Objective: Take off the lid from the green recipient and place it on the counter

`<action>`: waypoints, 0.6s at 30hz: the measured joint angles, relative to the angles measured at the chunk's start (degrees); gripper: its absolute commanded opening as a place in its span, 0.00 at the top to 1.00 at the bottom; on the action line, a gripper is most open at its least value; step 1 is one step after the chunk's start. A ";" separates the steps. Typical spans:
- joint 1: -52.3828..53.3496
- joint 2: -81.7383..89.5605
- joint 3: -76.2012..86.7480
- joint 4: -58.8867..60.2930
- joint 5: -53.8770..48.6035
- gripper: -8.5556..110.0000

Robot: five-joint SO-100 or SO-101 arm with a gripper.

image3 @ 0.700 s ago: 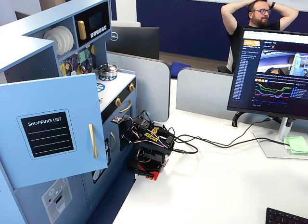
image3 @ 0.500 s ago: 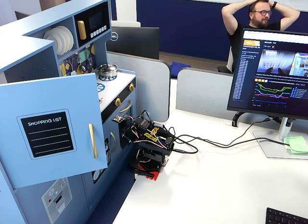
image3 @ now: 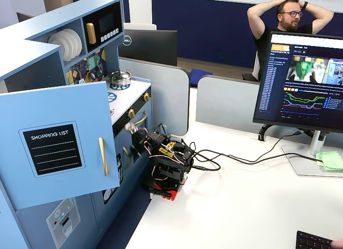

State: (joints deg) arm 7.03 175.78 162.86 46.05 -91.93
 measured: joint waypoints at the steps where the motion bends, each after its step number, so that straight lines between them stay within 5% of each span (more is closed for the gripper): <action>1: -0.09 -2.20 -3.43 -2.99 -0.88 0.86; 10: -1.49 -17.75 -36.56 -14.68 -4.39 0.65; 18: -1.49 -29.36 -49.66 -24.17 -6.33 0.64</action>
State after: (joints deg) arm 5.54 146.43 113.20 21.88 -98.26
